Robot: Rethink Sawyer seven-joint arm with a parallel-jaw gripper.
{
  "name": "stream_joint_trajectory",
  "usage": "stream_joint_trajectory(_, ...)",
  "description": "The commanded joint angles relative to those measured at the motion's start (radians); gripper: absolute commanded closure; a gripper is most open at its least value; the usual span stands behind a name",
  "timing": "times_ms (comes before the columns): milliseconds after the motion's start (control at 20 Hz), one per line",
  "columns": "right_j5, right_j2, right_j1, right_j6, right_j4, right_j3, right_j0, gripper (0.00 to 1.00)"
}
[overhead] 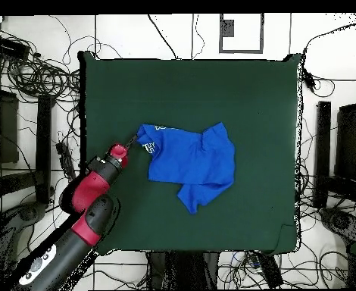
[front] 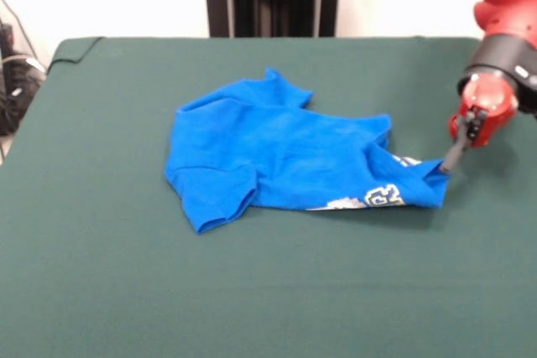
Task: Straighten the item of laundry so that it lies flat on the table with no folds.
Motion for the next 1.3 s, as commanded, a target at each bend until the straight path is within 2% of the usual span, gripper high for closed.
stream_joint_trajectory(50, -0.058, 0.143, 0.048, 0.219, 0.248, -0.018, 0.026, 1.00)
stream_joint_trajectory(100, -0.024, 0.111, 0.079, 0.212, 0.282, -0.022, 0.032, 1.00)
stream_joint_trajectory(150, -0.044, 0.122, 0.089, 0.194, 0.302, -0.028, 0.030, 1.00)
stream_joint_trajectory(250, -0.048, 0.135, 0.097, 0.155, 0.301, -0.023, 0.028, 1.00)
stream_joint_trajectory(300, -0.070, 0.166, 0.072, 0.129, 0.272, -0.017, 0.022, 1.00)
stream_joint_trajectory(350, -0.118, 0.236, 0.005, 0.087, 0.175, 0.003, 0.002, 1.00)
stream_joint_trajectory(400, -0.138, 0.269, -0.029, 0.065, 0.126, 0.015, -0.011, 1.00)
stream_joint_trajectory(550, -0.261, 0.515, -0.286, 0.002, -0.243, 0.076, -0.162, 1.00)
stream_joint_trajectory(600, -0.241, 0.523, -0.302, -0.022, -0.257, 0.081, -0.171, 1.00)
stream_joint_trajectory(650, -0.233, 0.552, -0.341, -0.046, -0.316, 0.091, -0.201, 1.00)
stream_joint_trajectory(750, -0.186, 0.551, -0.349, -0.067, -0.340, 0.079, -0.211, 1.00)
stream_joint_trajectory(800, -0.166, 0.535, -0.340, -0.040, -0.353, 0.065, -0.209, 0.00)
stream_joint_trajectory(950, -0.076, 0.442, -0.264, -0.032, -0.248, 0.032, -0.151, 0.00)
stream_joint_trajectory(1050, -0.044, 0.407, -0.231, -0.025, -0.219, 0.016, -0.134, 0.00)
stream_joint_trajectory(1250, -0.020, 0.417, -0.257, -0.055, -0.262, 0.022, -0.147, 0.00)
stream_joint_trajectory(1300, -0.036, 0.451, -0.295, -0.066, -0.303, 0.037, -0.168, 0.00)
